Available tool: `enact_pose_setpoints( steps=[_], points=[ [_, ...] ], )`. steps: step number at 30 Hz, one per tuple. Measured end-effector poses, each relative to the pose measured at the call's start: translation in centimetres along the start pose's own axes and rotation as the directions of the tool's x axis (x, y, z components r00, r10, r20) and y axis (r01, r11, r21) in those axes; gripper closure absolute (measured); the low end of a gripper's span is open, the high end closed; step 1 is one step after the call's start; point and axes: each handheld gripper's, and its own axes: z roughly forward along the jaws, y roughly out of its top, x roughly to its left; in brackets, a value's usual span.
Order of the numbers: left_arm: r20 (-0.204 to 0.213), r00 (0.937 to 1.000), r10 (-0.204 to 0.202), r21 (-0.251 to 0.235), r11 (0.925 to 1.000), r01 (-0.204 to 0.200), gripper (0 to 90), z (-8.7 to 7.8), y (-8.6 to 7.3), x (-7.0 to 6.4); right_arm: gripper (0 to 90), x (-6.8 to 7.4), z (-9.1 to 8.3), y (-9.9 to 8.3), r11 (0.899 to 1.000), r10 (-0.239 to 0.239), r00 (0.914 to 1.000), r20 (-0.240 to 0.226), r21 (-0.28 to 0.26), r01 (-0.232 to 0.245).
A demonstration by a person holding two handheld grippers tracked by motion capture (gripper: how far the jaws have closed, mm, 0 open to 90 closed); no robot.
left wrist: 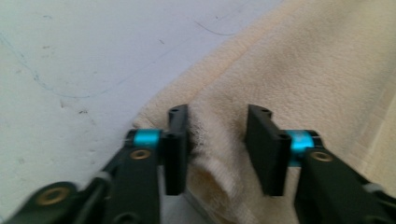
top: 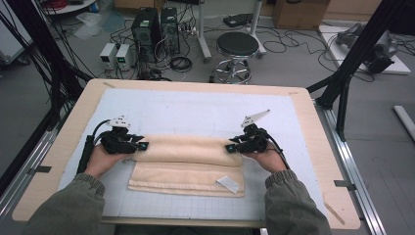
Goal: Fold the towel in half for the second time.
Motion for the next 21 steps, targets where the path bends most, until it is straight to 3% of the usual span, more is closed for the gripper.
enact_pose_setpoints(
  steps=[3,7,10,13,16,21],
  points=[
    [-0.018,0.9993,0.034,-0.02,0.9992,-0.034,80.1,-0.8,0.2,-0.6,78.9,0.6,-0.3,0.2,1.0,-0.027,0.9996,-0.003,0.011,0.027],
    [-0.036,0.996,0.081,-0.06,0.9947,-0.083,82.6,-2.5,0.2,-2.0,78.9,2.0,-1.4,0.7,0.997,-0.074,0.9971,0.018,-0.009,0.074],
    [-0.028,0.9908,0.133,-0.085,0.9873,-0.134,83.3,-4.1,-0.3,-3.5,78.8,3.8,-2.6,0.9,0.992,-0.127,0.9916,0.026,-0.016,0.127],
    [0.003,0.9834,0.181,-0.094,0.9791,-0.18,82.9,-5.5,-1.9,-5.5,77.4,6.2,-3.7,0.7,0.984,-0.177,0.9842,0.014,-0.016,0.177],
    [0.044,0.9757,0.215,-0.09,0.9736,-0.21,76.4,-6.4,-3.5,-6.9,72.2,8.1,-3.9,-0.6,0.977,-0.213,0.9769,-0.016,0.009,0.213],
    [0.039,0.9768,0.21,-0.092,0.9742,-0.206,60.7,-7.2,-3.5,-7.1,65.0,8.7,-4.1,-1.7,0.983,-0.185,0.9823,-0.027,-0.023,0.185]
  ],
)
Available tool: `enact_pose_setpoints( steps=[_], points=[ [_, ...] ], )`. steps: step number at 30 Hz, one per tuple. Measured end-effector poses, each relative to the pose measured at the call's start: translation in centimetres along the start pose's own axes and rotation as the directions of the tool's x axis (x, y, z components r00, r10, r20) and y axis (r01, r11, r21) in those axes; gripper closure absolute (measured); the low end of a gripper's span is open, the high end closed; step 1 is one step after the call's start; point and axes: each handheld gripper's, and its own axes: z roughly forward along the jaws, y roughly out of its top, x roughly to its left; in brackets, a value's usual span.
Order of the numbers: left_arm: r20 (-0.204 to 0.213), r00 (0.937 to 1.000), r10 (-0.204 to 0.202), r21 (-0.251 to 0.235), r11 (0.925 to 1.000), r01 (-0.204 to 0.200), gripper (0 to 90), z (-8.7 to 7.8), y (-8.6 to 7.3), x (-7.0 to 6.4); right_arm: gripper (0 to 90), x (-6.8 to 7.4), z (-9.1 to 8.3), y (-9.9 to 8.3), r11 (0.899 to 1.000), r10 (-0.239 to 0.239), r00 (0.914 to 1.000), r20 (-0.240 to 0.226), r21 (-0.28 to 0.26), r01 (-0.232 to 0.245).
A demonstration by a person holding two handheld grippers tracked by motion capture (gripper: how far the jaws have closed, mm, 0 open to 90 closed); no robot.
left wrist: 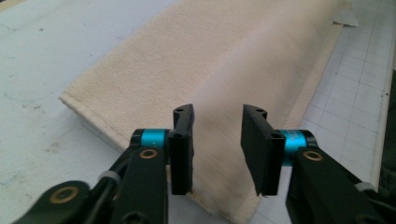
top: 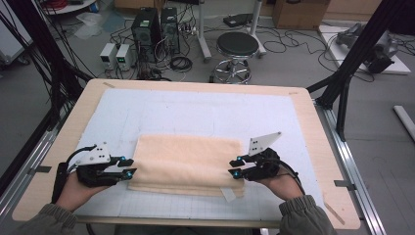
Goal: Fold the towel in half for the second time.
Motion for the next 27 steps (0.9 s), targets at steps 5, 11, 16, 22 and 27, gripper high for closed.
enact_pose_setpoints(
  steps=[5,11,16,22,27],
  points=[
    [0.014,0.9999,0.011,0.03,0.9995,-0.011,58.7,1.5,0.0,0.1,62.5,-0.5,0.7,-0.7,1.0,0.021,0.9998,0.004,0.02,-0.021],
    [0.049,0.9988,0.0,0.113,0.9936,-0.006,61.2,4.4,-1.6,-0.3,61.4,-0.5,2.3,-2.3,0.996,0.043,0.9986,-0.032,0.08,-0.04],
    [0.046,0.9989,0.004,0.11,0.9939,-0.009,62.9,4.3,-1.9,-0.6,62.0,-0.1,3.1,-3.4,0.994,0.048,0.9978,-0.044,0.099,-0.044],
    [0.015,0.9999,0.005,0.077,0.997,-0.006,58.8,3.9,-1.0,-0.1,58.2,-0.4,2.3,-2.9,0.997,0.05,0.9986,-0.015,0.056,-0.049],
    [-0.034,0.9994,-0.01,0.026,0.9996,0.01,51.7,3.7,0.3,0.9,51.8,-1.4,1.4,-1.6,0.999,0.047,0.9968,0.065,0.021,-0.049]
  ],
)
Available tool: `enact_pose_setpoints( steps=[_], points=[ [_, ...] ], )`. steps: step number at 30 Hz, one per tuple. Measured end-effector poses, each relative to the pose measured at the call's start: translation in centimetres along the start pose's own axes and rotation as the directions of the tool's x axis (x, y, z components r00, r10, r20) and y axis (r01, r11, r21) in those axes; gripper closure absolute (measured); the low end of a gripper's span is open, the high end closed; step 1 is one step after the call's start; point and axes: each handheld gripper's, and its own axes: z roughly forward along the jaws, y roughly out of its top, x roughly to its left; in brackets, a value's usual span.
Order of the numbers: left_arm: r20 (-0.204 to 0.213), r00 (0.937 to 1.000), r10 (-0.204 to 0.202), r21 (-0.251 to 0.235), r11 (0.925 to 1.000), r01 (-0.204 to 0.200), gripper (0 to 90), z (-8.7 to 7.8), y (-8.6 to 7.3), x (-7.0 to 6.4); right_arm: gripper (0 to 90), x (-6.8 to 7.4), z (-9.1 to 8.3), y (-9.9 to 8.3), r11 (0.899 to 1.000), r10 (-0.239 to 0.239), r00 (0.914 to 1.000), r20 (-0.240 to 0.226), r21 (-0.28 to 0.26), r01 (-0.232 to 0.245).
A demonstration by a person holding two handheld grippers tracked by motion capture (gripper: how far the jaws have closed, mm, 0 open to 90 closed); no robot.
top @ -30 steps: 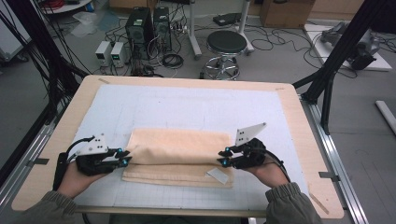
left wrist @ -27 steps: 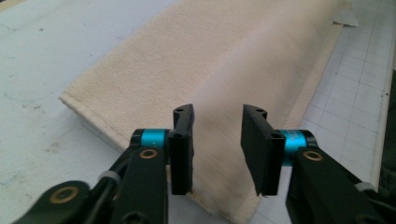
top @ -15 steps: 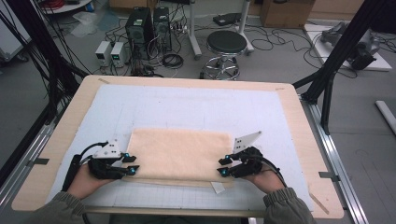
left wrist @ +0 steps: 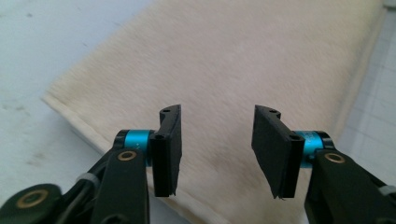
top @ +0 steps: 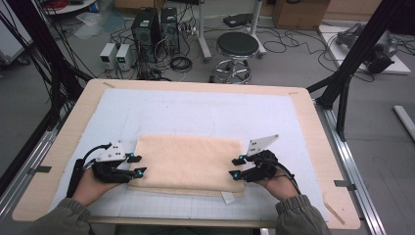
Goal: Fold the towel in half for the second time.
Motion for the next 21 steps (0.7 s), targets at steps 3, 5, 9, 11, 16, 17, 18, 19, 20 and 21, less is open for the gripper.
enact_pose_setpoints(
  steps=[3,5,9,11,16,17,18,19,20,21],
  points=[
    [-0.018,0.9997,-0.017,-0.027,0.9995,0.016,49.6,-0.1,0.6,0.6,49.1,-0.8,-0.4,0.7,1.0,0.002,0.9991,0.042,-0.026,-0.001],
    [-0.034,0.9991,-0.025,-0.032,0.9992,0.024,48.2,-0.1,0.9,0.9,47.0,-1.3,-0.6,1.0,0.999,0.008,0.9982,0.06,-0.039,-0.006],
    [-0.063,0.9961,-0.061,-0.049,0.9971,0.058,41.5,0.0,1.6,1.7,43.4,-2.3,-0.8,1.7,0.998,0.024,0.995,0.097,-0.055,-0.019],
    [-0.076,0.9946,-0.069,-0.054,0.9964,0.065,39.4,0.1,2.0,2.1,42.2,-2.7,-0.8,2.2,0.998,0.031,0.9934,0.111,-0.054,-0.025],
    [-0.115,0.9902,-0.079,-0.052,0.9959,0.074,37.0,0.4,2.8,3.0,37.1,-4.0,-0.6,3.3,0.999,0.029,0.9879,0.152,-0.04,-0.024],
    [-0.122,0.9887,-0.088,-0.05,0.9954,0.082,36.9,0.5,2.9,3.2,37.0,-4.3,-0.5,3.4,0.999,0.027,0.9858,0.165,-0.049,-0.019],
    [-0.124,0.9879,-0.093,-0.052,0.9948,0.088,36.8,0.5,2.8,3.5,36.6,-4.6,-0.5,3.5,0.998,0.037,0.9839,0.175,-0.059,-0.027],
    [-0.131,0.9861,-0.102,-0.052,0.994,0.096,36.8,0.6,2.8,3.8,35.5,-4.9,-0.4,3.4,0.997,0.049,0.9834,0.175,-0.059,-0.039],
    [-0.134,0.9844,-0.114,-0.053,0.9928,0.107,36.8,0.7,2.7,4.1,34.5,-5.1,-0.2,3.3,0.997,0.054,0.9811,0.186,-0.057,-0.044],
    [-0.142,0.9818,-0.126,-0.051,0.9915,0.12,36.8,0.8,2.7,4.5,33.0,-5.5,0.1,3.2,0.998,0.054,0.9795,0.194,-0.051,-0.045]
  ],
)
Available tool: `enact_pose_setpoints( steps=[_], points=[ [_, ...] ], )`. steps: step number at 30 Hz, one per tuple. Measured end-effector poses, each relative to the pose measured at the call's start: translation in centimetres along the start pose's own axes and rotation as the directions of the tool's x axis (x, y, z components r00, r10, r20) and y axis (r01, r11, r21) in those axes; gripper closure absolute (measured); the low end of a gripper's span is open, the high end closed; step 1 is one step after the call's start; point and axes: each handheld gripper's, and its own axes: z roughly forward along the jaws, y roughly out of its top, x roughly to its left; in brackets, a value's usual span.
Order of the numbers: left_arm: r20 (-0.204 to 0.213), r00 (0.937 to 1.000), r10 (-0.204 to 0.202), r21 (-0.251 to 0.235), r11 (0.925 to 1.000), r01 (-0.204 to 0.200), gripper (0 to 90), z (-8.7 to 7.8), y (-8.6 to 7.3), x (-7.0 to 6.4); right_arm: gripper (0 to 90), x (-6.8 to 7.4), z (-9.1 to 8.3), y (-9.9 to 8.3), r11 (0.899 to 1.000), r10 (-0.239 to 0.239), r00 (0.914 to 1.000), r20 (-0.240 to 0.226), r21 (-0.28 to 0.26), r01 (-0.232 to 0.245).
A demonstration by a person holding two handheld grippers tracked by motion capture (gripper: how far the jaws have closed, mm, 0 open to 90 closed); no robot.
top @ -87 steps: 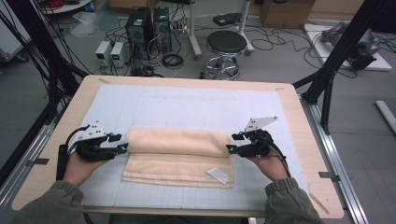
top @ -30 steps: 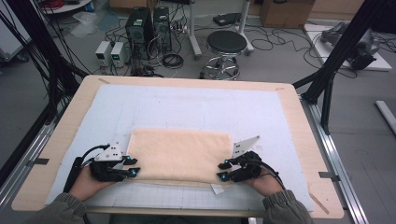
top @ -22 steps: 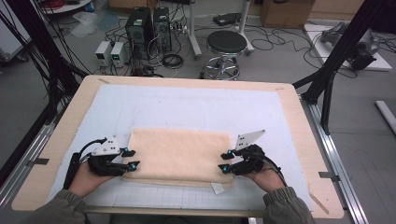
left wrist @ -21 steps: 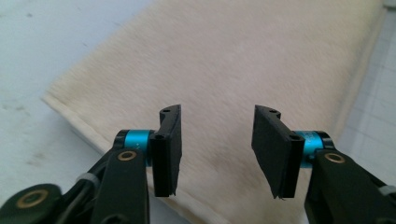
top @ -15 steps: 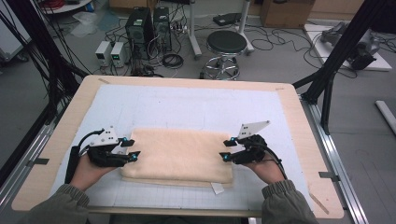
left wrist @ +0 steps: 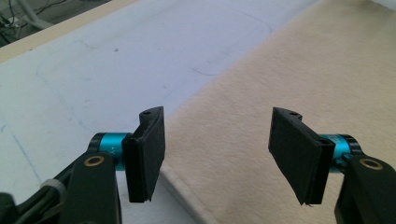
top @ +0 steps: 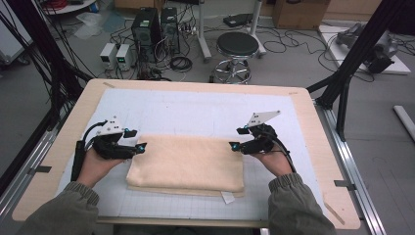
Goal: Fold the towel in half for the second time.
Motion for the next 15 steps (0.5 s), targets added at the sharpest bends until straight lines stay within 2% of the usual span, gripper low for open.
enact_pose_setpoints(
  steps=[3,7,12,15],
  points=[
    [-0.012,0.9996,-0.026,0.01,0.9996,0.026,36.8,0.8,-0.1,0.8,30.9,-0.6,0.8,-0.4,1.0,0.022,0.9997,0.011,0.017,-0.022],
    [-0.02,0.9984,-0.053,0.066,0.9963,0.055,37.4,2.1,-0.7,1.9,29.9,-1.5,1.5,-0.9,0.998,0.052,0.9986,0.008,0.02,-0.052],
    [-0.062,0.9931,-0.1,0.053,0.9932,0.103,37.4,3.0,-1.1,3.1,28.5,-2.2,2.6,-2.0,0.996,0.063,0.998,0.0,0.066,-0.063],
    [-0.077,0.9902,-0.117,0.077,0.9895,0.122,37.6,3.5,-1.2,3.6,28.1,-2.3,3.3,-2.3,0.994,0.058,0.9983,0.006,0.095,-0.058]
  ],
)
